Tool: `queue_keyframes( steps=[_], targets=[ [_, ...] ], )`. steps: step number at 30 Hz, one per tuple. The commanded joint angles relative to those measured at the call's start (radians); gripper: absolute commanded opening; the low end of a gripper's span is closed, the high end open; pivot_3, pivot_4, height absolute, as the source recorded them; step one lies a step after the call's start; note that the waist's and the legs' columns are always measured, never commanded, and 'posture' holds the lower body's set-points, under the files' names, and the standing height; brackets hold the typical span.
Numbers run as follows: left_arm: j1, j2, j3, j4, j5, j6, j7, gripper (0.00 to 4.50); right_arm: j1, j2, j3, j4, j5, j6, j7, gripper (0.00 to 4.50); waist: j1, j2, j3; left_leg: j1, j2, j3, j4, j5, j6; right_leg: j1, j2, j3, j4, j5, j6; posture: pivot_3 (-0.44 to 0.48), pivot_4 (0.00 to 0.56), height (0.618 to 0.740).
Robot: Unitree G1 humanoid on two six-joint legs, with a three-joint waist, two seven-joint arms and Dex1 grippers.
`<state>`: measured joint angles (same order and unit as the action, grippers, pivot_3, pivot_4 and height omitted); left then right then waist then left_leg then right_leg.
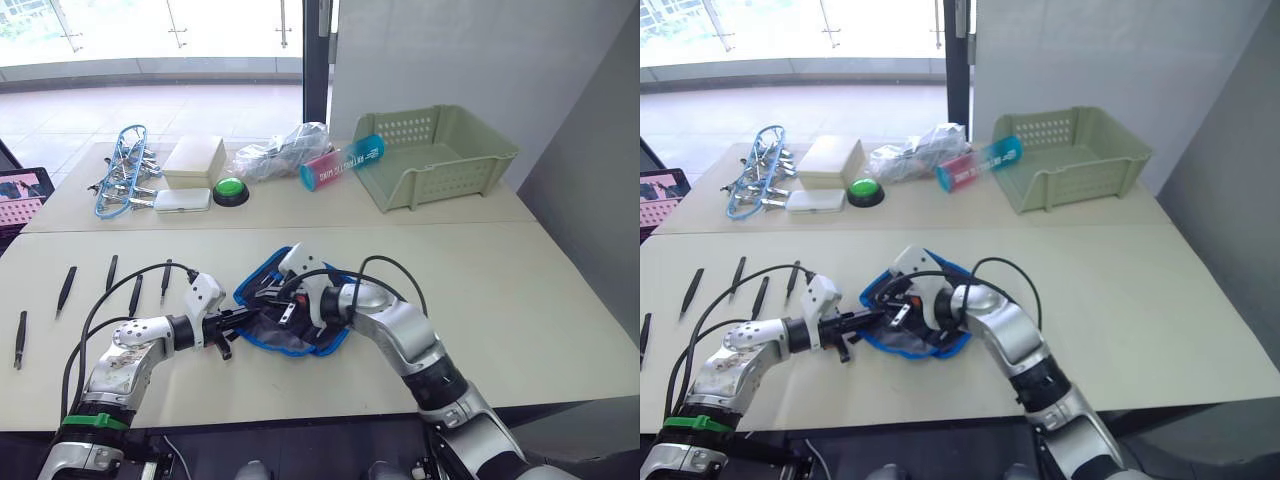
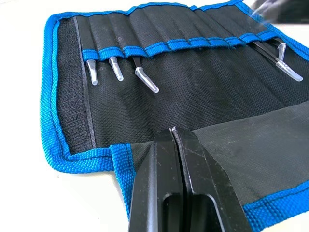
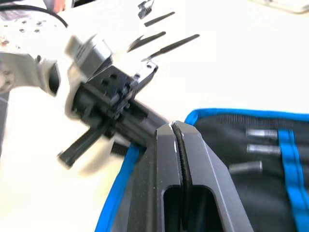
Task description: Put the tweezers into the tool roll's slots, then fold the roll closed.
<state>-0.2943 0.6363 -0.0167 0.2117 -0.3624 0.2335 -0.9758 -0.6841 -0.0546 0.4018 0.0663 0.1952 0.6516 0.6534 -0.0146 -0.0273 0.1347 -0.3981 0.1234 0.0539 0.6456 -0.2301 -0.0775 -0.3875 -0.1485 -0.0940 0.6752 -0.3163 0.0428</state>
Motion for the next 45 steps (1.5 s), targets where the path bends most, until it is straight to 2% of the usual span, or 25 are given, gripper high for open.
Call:
queue_keyframes(
  steps=[1,9,15,22,27,30,33,38,40,41,45],
  targets=[
    [0.028,0.007,-0.022,0.058,0.053,0.02,0.001,0.03,0.014,0.002,0.048,0.054,-0.053,-0.065,0.0,0.0,0.0,0.0,0.0,0.0,0.0,0.0,0.0,0.0,0.0,0.0,0.0,0.0,0.0,0.0,0.0,0.0,0.15,0.716],
    [0.007,0.01,-0.023,0.11,0.083,-0.022,-0.015,0.03,0.111,-0.05,0.096,0.072,-0.128,-0.046,-0.014,0.0,0.001,0.004,-0.003,0.001,0.0,0.0,0.0,0.0,0.0,0.001,0.0,0.0,0.0,0.0,0.0,0.0,0.15,0.716],
    [-0.026,0.016,-0.022,0.159,0.094,-0.042,-0.034,0.03,0.279,-0.22,0.132,-0.147,-0.111,-0.011,0.078,0.0,0.006,0.005,-0.006,0.001,0.0,0.0,0.0,-0.001,0.001,0.002,0.0,0.0,-0.002,0.0,0.0,0.0,0.15,0.716],
    [-0.034,0.013,-0.029,0.179,0.107,-0.056,-0.059,0.03,0.394,-0.345,0.128,-0.286,-0.103,0.024,0.114,0.0,0.006,0.01,-0.014,0.006,0.0,0.001,-0.002,-0.005,0.008,0.006,0.0,0.0,-0.01,0.0,0.0,0.0,0.15,0.716],
    [-0.034,0.01,-0.039,0.176,0.106,-0.074,-0.088,0.03,0.406,-0.347,0.117,-0.303,-0.1,0.014,0.109,0.0,0.004,0.009,-0.014,0.014,0.0,0.001,-0.003,-0.006,0.01,0.015,0.0,0.0,-0.012,-0.001,0.0,0.0,0.15,0.716],
    [-0.027,0.003,-0.021,0.14,0.068,-0.052,-0.116,0.03,0.385,-0.279,0.038,-0.33,-0.017,-0.017,0.112,0.0,0.002,0.009,-0.014,0.014,0.0,0.001,-0.004,-0.006,0.01,0.015,0.0,0.0,-0.013,-0.001,0.0,0.0,0.15,0.716],
    [-0.004,0.026,0.02,0.075,0.011,-0.031,-0.166,0.03,0.353,-0.258,-0.041,-0.357,0.045,-0.036,0.123,0.0,0.002,0.009,-0.013,0.012,0.0,0.001,-0.004,-0.006,0.01,0.014,0.0,-0.001,-0.012,-0.001,0.0,0.0,0.15,0.716],
    [0.047,0.085,0.21,-0.088,-0.186,0.079,-0.2,0.03,0.337,-0.283,-0.211,-0.43,0.167,-0.021,0.129,0.0,0.004,0.005,-0.01,0.0,0.0,0.0,-0.003,-0.003,0.005,0.003,0.0,-0.001,-0.01,-0.001,0.0,0.0,0.15,0.716],
    [0.087,0.122,0.29,-0.126,-0.226,0.11,-0.193,0.03,0.348,-0.305,-0.29,-0.444,0.192,-0.031,0.111,0.0,0.008,0.002,-0.008,-0.003,0.0,0.0,-0.003,-0.002,0.002,0.0,0.0,-0.002,-0.009,-0.001,0.0,0.0,0.15,0.716],
    [0.124,0.148,0.34,-0.132,-0.224,0.099,-0.188,0.27,0.36,-0.32,-0.353,-0.44,0.209,-0.038,0.1,0.55,0.009,0.001,-0.008,-0.003,0.0,0.0,-0.003,-0.002,0.003,0.0,0.0,-0.002,-0.01,-0.001,0.0,0.0,0.15,0.716],
    [0.228,0.206,0.484,-0.102,-0.225,0.088,-0.173,1.5,0.462,-0.402,-0.491,-0.395,0.208,-0.126,0.108,1.82,0.013,0.001,-0.007,-0.003,0.0,0.001,-0.004,-0.002,0.003,0.0,0.0,-0.002,-0.012,-0.001,0.0,0.0,0.15,0.716]
  ],
)
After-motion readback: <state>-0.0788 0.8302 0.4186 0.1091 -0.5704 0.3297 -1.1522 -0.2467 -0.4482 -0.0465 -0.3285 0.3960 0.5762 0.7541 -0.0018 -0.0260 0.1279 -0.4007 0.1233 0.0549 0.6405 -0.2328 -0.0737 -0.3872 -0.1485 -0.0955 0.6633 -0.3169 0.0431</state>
